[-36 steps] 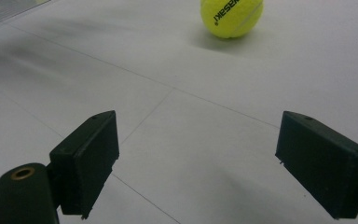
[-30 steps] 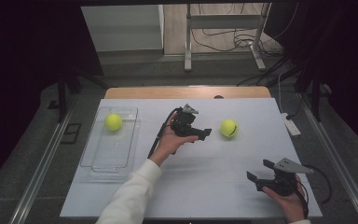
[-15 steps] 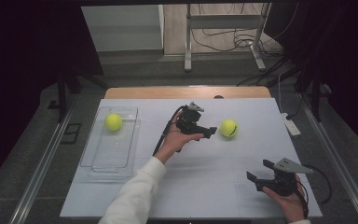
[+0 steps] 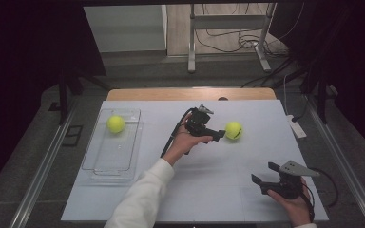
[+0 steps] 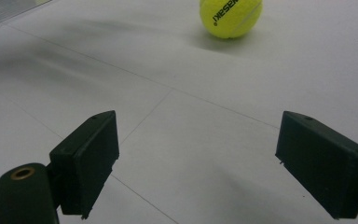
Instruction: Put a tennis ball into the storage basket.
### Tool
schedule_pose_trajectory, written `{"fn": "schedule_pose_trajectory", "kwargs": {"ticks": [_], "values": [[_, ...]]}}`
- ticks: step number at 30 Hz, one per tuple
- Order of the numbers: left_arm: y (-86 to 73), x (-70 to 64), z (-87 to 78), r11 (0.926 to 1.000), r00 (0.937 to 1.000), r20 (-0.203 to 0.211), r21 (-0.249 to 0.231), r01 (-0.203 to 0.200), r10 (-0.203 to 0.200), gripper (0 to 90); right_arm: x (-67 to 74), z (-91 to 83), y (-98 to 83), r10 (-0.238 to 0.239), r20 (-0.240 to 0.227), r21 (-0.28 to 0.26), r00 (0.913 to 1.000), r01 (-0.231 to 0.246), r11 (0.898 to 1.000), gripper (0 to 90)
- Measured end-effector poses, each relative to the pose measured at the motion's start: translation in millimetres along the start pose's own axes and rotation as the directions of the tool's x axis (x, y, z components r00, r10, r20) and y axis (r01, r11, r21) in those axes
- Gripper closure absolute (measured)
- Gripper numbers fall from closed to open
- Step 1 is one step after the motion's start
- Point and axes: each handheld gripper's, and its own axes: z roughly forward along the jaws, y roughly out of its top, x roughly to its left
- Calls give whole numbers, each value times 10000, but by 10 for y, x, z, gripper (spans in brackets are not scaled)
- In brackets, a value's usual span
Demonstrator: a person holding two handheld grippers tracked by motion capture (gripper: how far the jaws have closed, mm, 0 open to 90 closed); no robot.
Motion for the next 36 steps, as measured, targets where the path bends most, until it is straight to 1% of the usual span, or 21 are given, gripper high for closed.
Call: {"fn": "schedule_pose_trajectory", "kwargs": {"ticks": [10,13,16,20,26,28,36], "values": [[39,-38,69,10000,10000,89,90,-41,41,120,4,5,0,11,-3,35,10000,-11,10000,132],[53,-53,87,9998,9999,102,139,-119,118,120,6,10,1,-23,-2,44,10000,23,10000,132],[62,-69,105,9998,9998,133,144,-115,113,120,11,12,3,-78,-12,39,10000,78,10000,132],[65,-73,117,9997,9998,144,181,-150,147,119,13,11,1,-56,-17,67,10000,56,10000,132],[78,-73,142,9998,9999,118,186,-78,76,119,17,13,1,-46,-29,81,10000,47,10000,131],[88,-72,159,9996,9998,118,256,-142,139,119,17,13,2,-55,-14,99,10000,55,9999,131],[108,-73,205,9994,9998,154,297,-155,150,119,7,20,-3,-22,-47,83,10000,22,10000,131]]}}
